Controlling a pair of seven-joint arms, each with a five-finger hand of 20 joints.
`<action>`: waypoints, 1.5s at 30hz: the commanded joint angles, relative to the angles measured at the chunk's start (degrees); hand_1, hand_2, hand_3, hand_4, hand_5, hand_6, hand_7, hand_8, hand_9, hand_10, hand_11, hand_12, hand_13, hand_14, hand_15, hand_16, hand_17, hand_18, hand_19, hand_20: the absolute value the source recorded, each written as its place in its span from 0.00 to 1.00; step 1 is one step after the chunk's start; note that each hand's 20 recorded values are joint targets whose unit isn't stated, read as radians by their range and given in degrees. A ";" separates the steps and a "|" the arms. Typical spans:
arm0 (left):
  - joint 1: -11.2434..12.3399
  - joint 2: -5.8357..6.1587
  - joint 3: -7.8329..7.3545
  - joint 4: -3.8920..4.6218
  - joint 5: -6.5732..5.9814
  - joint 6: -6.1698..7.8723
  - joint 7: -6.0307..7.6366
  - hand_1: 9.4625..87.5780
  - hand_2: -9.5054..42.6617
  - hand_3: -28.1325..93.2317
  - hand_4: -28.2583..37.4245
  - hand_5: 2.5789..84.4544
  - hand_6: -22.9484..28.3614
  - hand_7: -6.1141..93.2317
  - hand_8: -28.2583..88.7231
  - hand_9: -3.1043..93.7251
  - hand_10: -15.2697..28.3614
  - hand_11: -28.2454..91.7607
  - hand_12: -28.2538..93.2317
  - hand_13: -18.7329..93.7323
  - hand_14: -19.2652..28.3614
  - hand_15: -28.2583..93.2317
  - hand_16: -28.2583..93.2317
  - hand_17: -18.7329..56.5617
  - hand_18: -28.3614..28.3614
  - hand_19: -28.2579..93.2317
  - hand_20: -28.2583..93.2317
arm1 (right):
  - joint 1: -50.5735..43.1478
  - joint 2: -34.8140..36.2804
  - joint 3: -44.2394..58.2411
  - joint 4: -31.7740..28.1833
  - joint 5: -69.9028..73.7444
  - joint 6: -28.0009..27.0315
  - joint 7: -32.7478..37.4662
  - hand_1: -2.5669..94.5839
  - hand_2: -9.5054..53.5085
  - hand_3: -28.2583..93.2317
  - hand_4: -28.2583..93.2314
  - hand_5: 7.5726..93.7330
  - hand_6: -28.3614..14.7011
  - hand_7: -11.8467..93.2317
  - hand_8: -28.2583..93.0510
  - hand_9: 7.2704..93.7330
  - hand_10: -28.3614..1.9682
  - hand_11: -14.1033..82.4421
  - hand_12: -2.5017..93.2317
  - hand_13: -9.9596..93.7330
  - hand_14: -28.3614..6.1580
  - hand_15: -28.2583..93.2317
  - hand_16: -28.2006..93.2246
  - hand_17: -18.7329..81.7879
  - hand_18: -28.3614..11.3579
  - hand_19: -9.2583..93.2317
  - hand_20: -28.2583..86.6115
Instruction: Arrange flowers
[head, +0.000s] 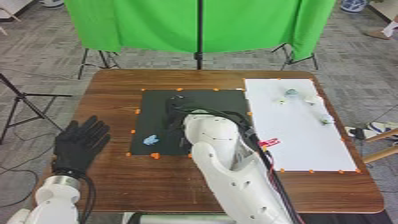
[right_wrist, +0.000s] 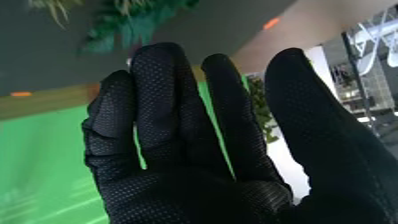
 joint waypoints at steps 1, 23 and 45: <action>0.58 -0.20 0.34 0.10 0.34 -0.10 -0.21 0.24 0.48 0.83 0.00 0.54 0.65 0.19 0.17 0.45 0.70 0.42 0.34 0.43 0.74 0.59 0.18 0.19 0.76 0.51 0.37 | -1.53 -3.65 0.78 4.77 -4.81 -0.08 -1.38 0.47 0.21 0.83 0.05 0.54 0.49 0.20 0.15 0.63 0.22 0.32 0.21 0.58 0.18 0.77 0.44 0.45 0.00 0.89 0.62; 0.86 -0.55 -0.21 0.33 0.28 0.69 -0.34 0.24 0.49 0.83 0.00 0.54 0.65 0.19 0.17 0.45 0.70 0.42 0.34 0.43 0.73 0.59 0.18 0.19 0.76 0.51 0.37 | -2.89 -4.17 1.08 5.47 -6.00 -2.63 -1.70 0.41 0.29 0.80 0.05 0.72 0.38 0.18 0.14 0.63 0.15 0.30 0.20 0.57 0.17 0.76 0.43 0.44 0.00 0.89 0.63; 2.16 -1.10 -0.55 -0.36 0.78 0.91 -0.64 0.24 0.49 0.82 0.00 0.54 0.65 0.19 0.17 0.45 0.70 0.42 0.34 0.43 0.74 0.60 0.18 0.19 0.76 0.51 0.37 | -7.43 -0.64 -1.34 -5.08 0.82 1.42 1.12 0.36 0.29 0.79 0.07 0.63 0.39 0.18 0.16 0.61 0.08 0.33 0.22 0.57 0.09 0.79 0.44 0.46 0.00 0.91 0.64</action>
